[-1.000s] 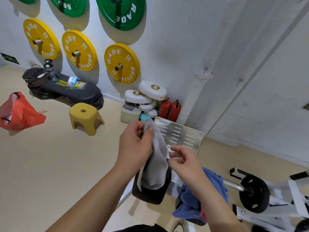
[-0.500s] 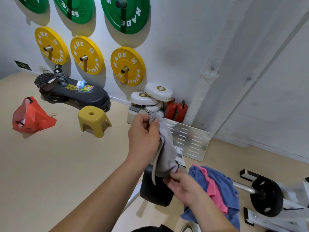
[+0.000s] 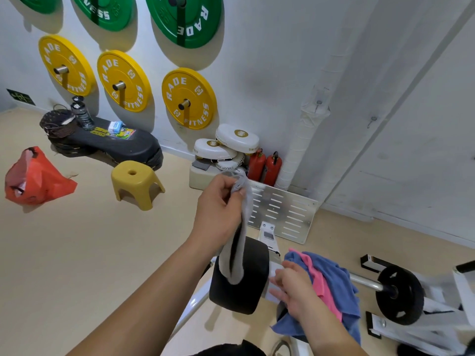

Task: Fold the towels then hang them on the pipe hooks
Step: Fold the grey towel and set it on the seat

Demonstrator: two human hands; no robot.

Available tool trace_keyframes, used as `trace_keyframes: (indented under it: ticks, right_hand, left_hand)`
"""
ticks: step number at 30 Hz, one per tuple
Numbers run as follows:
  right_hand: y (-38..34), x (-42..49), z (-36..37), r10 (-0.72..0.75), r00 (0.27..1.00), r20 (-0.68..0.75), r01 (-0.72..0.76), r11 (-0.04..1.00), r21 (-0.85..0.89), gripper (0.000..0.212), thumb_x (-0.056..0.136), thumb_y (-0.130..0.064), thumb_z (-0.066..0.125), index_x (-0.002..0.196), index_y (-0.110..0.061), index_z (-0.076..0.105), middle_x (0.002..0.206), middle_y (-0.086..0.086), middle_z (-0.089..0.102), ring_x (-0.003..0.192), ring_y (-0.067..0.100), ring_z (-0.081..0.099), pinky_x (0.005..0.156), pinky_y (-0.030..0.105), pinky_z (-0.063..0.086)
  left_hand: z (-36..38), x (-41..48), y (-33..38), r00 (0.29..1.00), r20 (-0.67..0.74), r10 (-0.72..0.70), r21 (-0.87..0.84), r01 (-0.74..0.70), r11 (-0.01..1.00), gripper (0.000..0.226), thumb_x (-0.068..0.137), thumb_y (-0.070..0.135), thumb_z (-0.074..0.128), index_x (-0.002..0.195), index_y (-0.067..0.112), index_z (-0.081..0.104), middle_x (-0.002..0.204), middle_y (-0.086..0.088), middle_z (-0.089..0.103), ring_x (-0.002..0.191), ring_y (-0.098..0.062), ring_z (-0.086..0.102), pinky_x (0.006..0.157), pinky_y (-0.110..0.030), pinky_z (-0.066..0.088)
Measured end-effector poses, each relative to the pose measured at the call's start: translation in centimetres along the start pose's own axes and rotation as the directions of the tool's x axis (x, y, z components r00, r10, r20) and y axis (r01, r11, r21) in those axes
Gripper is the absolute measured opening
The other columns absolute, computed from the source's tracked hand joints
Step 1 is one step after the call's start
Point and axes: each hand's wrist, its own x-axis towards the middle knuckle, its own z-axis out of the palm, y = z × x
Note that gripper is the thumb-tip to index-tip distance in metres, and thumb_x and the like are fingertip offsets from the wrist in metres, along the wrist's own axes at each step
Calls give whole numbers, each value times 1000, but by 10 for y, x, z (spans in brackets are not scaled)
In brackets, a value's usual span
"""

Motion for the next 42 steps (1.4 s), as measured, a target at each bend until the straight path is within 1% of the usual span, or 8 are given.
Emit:
trace_keyframes:
  ticks: [7,11,15,20,25,32,36,42]
  right_hand:
    - [-78,-22,-9,-458,817,351,493,870,-13,104,61,-32,93,153,-26,44,155,0,50,143,20,47,119,47,38]
    - [-101,-42,-21,-435,676,594,483,871,89,88,65,-34,94,143,-14,58,142,13,64,129,29,62,108,48,47]
    - [-96,-48,-15,-491,742,457,510,855,90,64,47,-50,101,98,-18,81,96,12,78,86,28,69,78,38,54]
    - [-91,-52,-18,-515,764,389,530,845,76,41,83,-14,77,122,-8,67,118,20,75,105,33,71,93,48,54]
    - [-90,-53,-23,-474,763,439,534,846,-15,30,86,-26,76,113,-15,79,115,14,78,103,24,73,88,37,60]
    - [-76,-29,-36,-453,819,352,503,862,-63,21,100,-36,65,108,-20,74,114,14,77,114,44,68,98,67,51]
    - [-71,-7,-42,-389,855,342,444,891,-96,21,101,-36,64,108,-17,72,107,18,77,103,48,69,84,56,55]
    - [-85,46,-30,-343,894,289,396,905,-153,11,100,-27,66,101,-16,68,83,4,76,74,18,67,56,31,55]
  left_hand:
    - [-27,-17,15,928,367,66,-146,-13,989,14,98,4,63,104,14,71,96,-2,80,89,-8,71,80,-20,56]
    - [-38,-14,16,917,385,103,-156,-45,987,16,99,3,62,102,16,71,96,1,79,91,-6,71,78,-16,53]
    - [-36,-12,1,940,336,67,-32,-60,998,16,100,9,62,104,21,71,99,4,79,94,-8,72,82,-24,55]
    - [-28,-11,-16,965,263,24,28,-32,999,12,101,13,61,105,20,70,98,3,78,90,-5,71,75,-18,54]
    - [-14,-10,-21,964,266,19,88,-44,995,11,100,12,61,102,19,69,94,2,77,79,5,65,68,-7,47]
    - [4,-12,-48,954,287,-89,336,-13,942,6,103,34,54,103,37,59,87,10,74,70,-2,61,63,-27,49]
    - [20,-7,-57,952,261,-158,439,29,898,6,102,37,53,103,35,58,88,8,75,85,-12,69,73,-40,57]
    - [48,38,-88,938,269,-219,489,63,870,6,101,34,52,101,33,58,89,4,73,86,-18,68,74,-41,56]
